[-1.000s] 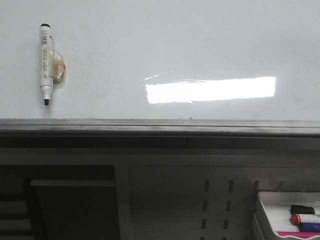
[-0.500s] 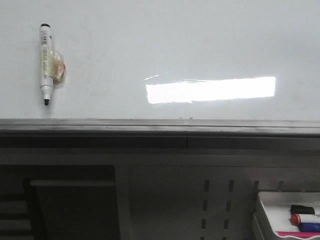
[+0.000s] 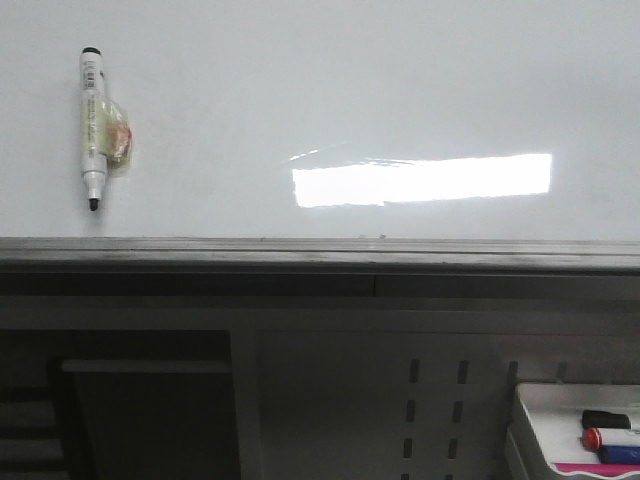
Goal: Write number 4 on whiteboard
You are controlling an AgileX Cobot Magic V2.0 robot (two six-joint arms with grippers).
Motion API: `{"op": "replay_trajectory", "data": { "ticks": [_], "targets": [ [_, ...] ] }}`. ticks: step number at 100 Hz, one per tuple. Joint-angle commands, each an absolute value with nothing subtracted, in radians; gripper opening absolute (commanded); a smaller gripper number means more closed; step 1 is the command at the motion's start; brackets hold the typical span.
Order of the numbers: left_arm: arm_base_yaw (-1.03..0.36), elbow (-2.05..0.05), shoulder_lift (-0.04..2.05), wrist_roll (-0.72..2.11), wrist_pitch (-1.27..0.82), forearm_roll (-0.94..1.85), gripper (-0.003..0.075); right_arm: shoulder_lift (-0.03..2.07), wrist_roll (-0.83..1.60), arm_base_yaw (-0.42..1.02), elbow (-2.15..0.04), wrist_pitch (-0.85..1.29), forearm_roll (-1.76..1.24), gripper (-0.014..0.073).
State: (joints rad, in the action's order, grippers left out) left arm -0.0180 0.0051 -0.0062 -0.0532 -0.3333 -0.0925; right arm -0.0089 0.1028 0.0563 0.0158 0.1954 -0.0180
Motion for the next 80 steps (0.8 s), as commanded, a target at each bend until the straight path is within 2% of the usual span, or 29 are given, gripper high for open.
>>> {"op": "replay_trajectory", "data": {
  "ticks": [1,36,59,80],
  "targets": [
    [-0.028,0.037,-0.03,-0.057,-0.262,-0.1,-0.002,-0.026,0.105,0.05,0.035,0.037,-0.01,-0.0045],
    [-0.028,0.037,-0.03,-0.065,-0.158,-0.089,-0.002,-0.026,0.105,0.05,0.035,-0.086,-0.01,-0.0045],
    [-0.028,-0.013,-0.004,-0.068,-0.149,-0.089,-0.002,0.007,0.102,0.05,-0.051,0.124,-0.095,-0.0045],
    [-0.028,-0.186,0.144,-0.068,-0.232,-0.095,-0.002,0.203,0.102,0.05,-0.204,0.289,-0.182,-0.0045]
  ]
}}
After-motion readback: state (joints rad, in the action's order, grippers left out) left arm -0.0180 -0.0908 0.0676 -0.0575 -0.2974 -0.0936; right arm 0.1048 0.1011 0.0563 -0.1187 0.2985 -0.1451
